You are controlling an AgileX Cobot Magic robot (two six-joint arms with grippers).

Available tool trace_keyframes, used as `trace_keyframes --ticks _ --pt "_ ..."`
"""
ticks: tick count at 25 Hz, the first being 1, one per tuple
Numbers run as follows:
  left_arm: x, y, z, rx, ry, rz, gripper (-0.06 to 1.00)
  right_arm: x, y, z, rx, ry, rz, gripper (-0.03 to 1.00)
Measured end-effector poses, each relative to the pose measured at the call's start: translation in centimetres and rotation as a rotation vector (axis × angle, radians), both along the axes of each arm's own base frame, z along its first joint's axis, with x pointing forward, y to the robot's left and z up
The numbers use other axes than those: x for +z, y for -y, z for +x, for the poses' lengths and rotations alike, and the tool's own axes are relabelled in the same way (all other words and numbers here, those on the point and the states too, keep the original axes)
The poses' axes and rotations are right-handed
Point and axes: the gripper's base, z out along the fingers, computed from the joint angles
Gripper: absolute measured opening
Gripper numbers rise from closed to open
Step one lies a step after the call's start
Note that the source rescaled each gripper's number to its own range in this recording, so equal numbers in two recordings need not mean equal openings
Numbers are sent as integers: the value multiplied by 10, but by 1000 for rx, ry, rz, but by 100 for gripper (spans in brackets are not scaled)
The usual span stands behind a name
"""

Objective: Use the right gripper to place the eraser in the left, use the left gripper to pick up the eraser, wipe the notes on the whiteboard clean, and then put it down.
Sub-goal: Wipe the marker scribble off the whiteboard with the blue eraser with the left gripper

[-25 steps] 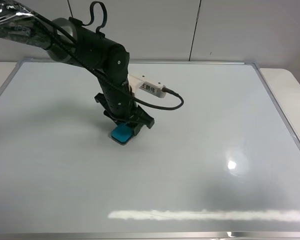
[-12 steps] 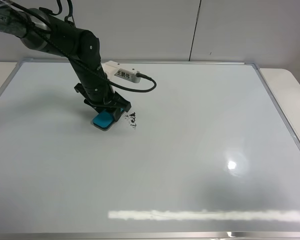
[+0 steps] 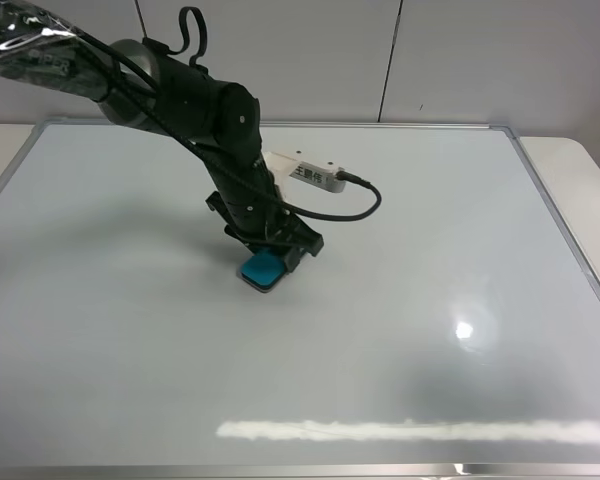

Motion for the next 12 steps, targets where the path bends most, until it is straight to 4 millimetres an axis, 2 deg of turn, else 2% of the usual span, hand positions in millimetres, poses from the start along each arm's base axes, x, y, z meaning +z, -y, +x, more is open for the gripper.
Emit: trace_keyframes --ticks 3,5,9,12 --pt "-1 17 -13 -25 -11 -24 0 0 0 0 0 0 0 100" --pt "-2 20 -16 -33 -11 -22 0 0 0 0 0 0 0 100" --pt "-2 12 -9 -11 -18 -17 0 0 0 0 0 0 0 100" --pt "-3 -5 6 21 -10 -1 0 0 0 0 0 0 0 100"
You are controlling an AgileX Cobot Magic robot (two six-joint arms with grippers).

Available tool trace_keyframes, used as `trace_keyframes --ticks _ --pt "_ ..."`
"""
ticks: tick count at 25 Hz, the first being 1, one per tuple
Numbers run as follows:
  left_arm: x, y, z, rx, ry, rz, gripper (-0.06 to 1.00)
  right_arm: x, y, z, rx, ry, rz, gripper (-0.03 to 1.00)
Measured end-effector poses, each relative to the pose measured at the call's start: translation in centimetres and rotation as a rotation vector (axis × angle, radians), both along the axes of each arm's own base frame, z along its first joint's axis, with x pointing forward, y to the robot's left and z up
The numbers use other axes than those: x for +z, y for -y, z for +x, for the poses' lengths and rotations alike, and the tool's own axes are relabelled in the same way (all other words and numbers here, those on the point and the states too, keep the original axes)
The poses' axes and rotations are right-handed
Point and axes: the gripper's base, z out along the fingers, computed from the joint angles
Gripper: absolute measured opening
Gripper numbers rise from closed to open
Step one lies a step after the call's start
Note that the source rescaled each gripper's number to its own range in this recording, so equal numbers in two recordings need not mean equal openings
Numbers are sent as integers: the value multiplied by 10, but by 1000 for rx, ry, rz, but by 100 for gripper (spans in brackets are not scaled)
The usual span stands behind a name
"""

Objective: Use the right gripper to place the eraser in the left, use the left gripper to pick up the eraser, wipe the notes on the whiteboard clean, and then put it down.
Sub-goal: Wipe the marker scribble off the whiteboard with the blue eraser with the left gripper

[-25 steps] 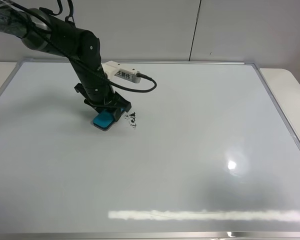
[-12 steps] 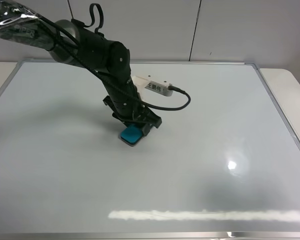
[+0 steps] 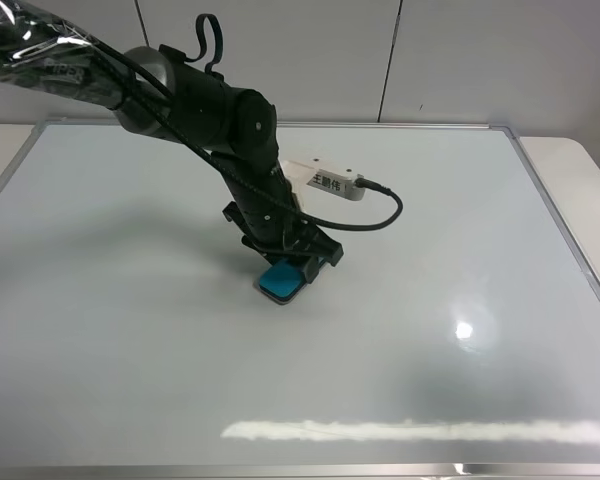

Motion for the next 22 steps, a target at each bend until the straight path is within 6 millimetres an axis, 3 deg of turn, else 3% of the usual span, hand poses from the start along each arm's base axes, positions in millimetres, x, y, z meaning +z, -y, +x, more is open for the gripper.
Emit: trace_keyframes --ticks 12,17,22 --pt "4 -74 72 97 47 55 0 0 0 0 0 0 0 100" --pt "3 -69 70 70 48 69 0 0 0 0 0 0 0 100" --pt "-1 -40 57 -5 54 70 0 0 0 0 0 0 0 100"
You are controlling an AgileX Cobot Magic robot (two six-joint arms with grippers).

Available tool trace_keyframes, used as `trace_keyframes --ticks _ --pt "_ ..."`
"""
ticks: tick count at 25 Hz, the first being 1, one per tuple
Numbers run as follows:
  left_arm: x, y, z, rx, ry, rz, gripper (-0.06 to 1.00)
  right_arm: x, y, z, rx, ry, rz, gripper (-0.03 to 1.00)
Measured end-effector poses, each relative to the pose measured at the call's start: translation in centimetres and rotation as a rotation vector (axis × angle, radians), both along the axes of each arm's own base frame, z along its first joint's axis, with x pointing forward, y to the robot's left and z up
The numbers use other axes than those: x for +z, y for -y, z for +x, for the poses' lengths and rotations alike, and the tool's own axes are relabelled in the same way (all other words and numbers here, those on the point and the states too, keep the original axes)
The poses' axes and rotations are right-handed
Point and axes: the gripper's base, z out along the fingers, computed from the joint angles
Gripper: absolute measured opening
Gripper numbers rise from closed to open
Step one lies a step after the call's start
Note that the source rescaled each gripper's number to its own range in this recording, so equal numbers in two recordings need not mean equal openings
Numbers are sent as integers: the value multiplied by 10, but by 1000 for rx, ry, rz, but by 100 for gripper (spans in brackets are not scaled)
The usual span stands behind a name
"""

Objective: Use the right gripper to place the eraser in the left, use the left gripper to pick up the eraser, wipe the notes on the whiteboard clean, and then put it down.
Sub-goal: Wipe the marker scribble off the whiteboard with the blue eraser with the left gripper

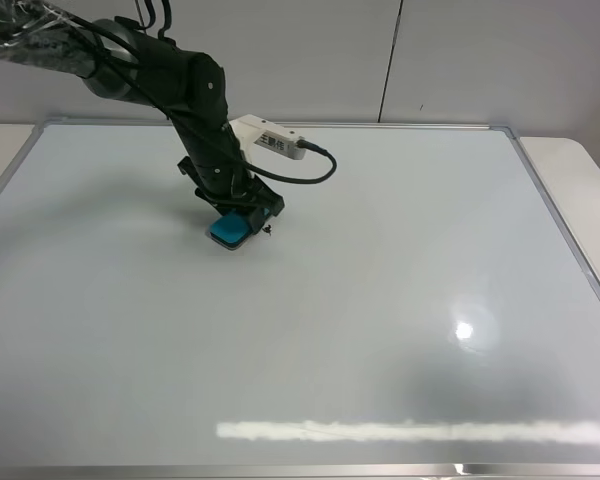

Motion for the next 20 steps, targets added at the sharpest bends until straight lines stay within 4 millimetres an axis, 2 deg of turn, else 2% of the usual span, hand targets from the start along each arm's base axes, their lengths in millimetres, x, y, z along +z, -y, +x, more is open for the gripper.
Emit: trace_keyframes --ticks 5,8,12,15,20 --pt "-3 64 -39 -45 -55 -124 0 0 0 0 0 0 0 100" --pt "-4 85 -56 -68 -80 -157 0 0 0 0 0 0 0 100" --pt "-5 87 -58 -75 -79 -154 0 0 0 0 0 0 0 100" --pt "-6 73 -46 -66 -62 -124 0 0 0 0 0 0 0 100" --pt "-6 31 -14 -45 10 -41 0 0 0 0 0 0 0 100"
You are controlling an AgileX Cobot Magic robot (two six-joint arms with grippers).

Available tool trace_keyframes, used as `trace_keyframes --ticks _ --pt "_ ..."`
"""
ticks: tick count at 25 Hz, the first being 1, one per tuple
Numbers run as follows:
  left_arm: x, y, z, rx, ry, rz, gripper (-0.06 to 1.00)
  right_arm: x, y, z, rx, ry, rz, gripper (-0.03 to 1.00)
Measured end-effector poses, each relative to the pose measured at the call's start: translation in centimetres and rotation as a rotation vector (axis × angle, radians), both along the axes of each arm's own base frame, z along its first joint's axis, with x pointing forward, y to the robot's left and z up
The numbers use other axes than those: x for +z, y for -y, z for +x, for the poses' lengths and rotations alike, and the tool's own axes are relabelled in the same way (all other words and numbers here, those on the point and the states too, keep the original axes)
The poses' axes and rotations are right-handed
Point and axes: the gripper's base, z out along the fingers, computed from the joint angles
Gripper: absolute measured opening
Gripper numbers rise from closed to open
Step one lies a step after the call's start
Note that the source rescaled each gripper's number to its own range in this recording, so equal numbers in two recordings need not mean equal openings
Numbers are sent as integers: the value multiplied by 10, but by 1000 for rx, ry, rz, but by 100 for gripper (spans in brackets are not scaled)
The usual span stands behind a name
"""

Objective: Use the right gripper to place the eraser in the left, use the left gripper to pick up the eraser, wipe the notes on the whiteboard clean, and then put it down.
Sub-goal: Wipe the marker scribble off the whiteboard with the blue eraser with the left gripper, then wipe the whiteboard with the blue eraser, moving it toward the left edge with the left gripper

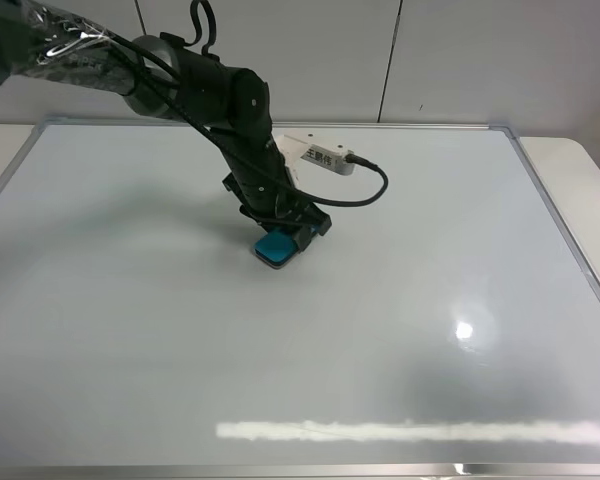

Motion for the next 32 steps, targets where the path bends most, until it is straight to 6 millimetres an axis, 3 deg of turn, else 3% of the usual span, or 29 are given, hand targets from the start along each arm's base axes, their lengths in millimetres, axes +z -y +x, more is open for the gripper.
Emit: trace_keyframes --ticks 5,11,18,25,32 --pt "1 -31 20 40 37 37 0 0 0 0 0 0 0 100" --pt "11 -40 23 68 55 67 0 0 0 0 0 0 0 100" --pt "40 -73 15 128 20 280 0 0 0 0 0 0 0 100" --pt "83 -107 8 274 26 284 0 0 0 0 0 0 0 100" --pt "82 -150 -11 446 -19 276 0 0 0 0 0 0 0 100"
